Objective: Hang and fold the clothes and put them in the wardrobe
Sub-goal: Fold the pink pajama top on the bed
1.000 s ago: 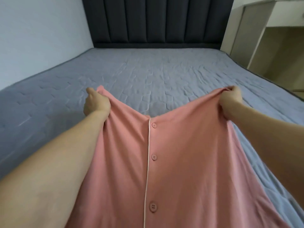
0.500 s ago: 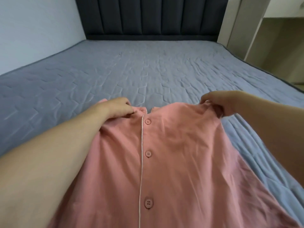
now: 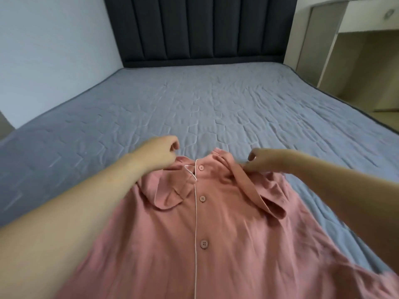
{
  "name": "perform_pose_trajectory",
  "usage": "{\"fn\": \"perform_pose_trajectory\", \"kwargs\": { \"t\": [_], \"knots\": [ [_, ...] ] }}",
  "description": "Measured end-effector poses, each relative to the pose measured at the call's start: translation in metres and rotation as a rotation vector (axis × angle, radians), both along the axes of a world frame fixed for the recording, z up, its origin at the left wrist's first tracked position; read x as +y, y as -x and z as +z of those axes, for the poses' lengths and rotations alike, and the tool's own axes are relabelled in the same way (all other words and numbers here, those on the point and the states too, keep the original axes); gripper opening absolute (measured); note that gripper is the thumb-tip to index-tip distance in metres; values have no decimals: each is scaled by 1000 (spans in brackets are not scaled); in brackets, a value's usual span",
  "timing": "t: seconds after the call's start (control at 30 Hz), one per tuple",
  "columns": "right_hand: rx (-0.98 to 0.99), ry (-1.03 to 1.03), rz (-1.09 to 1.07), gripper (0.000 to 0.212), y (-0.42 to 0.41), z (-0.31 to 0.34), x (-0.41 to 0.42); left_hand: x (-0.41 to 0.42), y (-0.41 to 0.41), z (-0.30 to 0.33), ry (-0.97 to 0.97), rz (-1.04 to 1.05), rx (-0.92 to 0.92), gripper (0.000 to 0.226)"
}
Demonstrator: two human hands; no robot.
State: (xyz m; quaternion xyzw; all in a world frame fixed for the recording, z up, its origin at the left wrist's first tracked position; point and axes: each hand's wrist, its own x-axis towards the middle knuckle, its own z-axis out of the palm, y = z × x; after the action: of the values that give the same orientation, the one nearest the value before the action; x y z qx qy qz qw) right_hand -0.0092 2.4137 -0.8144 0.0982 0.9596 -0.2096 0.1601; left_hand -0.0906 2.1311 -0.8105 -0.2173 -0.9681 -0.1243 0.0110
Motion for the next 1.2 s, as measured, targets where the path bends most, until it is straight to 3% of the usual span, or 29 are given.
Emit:
{"fn": "perform_pose_trajectory", "kwargs": {
  "t": [0.07,0.13,0.23,0.4,0.53,0.63,0.7,0.73,0.8,0.83,0.9,0.93,0.97,1.07,1.1,1.13,1.17,1.2],
  "knots": [
    [-66,-87,72,39,1,-11,-10,9,17,-18,128,114,-127,40],
    [24,-175,113,28,7,-14,-17,18,26,-36,205,160,-223,38],
    [152,-326,129,27,27,-8,-12,28,39,-46,152,158,-135,21],
    [210,-490,33,32,68,3,24,34,71,-26,-114,329,64,14],
    [120,-582,59,26,89,-6,34,41,94,-22,-85,410,171,22],
    [105,-683,60,28,90,-2,45,39,101,-33,127,415,109,30],
    [-55,-789,99,22,82,-2,52,29,95,-44,371,315,-19,41],
    [-246,-802,76,19,75,-2,56,23,90,-48,475,272,-76,54],
    [-666,-651,-102,31,61,0,60,11,80,-50,644,283,-144,80],
    [-786,-536,-171,34,57,0,65,8,77,-47,704,325,-168,81],
    [-792,-366,-198,33,53,6,73,4,75,-32,777,403,-256,47],
    [-684,-234,-245,36,52,7,80,2,77,-24,685,466,-358,32],
    [-520,-47,-343,38,54,9,84,1,81,-15,516,556,-463,33],
    [97,751,-829,32,69,14,91,-4,98,4,-433,764,-496,33],
    [231,858,-892,21,71,19,91,-3,103,8,-745,820,-456,26],
    [325,884,-875,18,71,24,86,0,105,9,-935,853,-391,22],
    [379,848,-857,29,73,23,87,2,108,6,-923,866,-285,32],
    [423,818,-850,29,75,20,83,3,106,1,-772,852,-117,44]
  ]
}}
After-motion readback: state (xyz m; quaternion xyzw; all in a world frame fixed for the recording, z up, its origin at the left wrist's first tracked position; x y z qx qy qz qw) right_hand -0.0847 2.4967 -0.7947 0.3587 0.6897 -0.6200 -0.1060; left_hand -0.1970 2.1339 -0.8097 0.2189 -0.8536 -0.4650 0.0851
